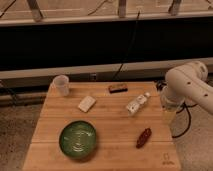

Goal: Place the bottle in the ceramic bowl

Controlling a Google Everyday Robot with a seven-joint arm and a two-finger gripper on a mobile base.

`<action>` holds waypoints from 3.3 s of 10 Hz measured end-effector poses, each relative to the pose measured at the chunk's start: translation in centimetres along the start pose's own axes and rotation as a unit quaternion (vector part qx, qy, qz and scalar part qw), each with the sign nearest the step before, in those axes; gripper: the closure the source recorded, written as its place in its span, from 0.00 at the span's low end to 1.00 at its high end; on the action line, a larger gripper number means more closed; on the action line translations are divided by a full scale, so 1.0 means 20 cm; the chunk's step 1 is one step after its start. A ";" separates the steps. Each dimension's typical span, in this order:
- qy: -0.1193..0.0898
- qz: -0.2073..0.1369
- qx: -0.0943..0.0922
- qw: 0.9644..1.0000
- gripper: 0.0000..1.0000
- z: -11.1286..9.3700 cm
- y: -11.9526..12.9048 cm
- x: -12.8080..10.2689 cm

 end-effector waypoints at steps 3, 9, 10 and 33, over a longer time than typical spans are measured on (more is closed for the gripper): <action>0.000 0.000 0.000 1.000 0.20 0.00 0.00 0.00; 0.000 0.000 0.000 1.000 0.20 0.00 0.00 0.00; 0.000 0.000 0.000 1.000 0.20 0.00 0.00 0.00; -0.058 -0.031 0.027 0.997 0.20 0.35 -0.46 -0.25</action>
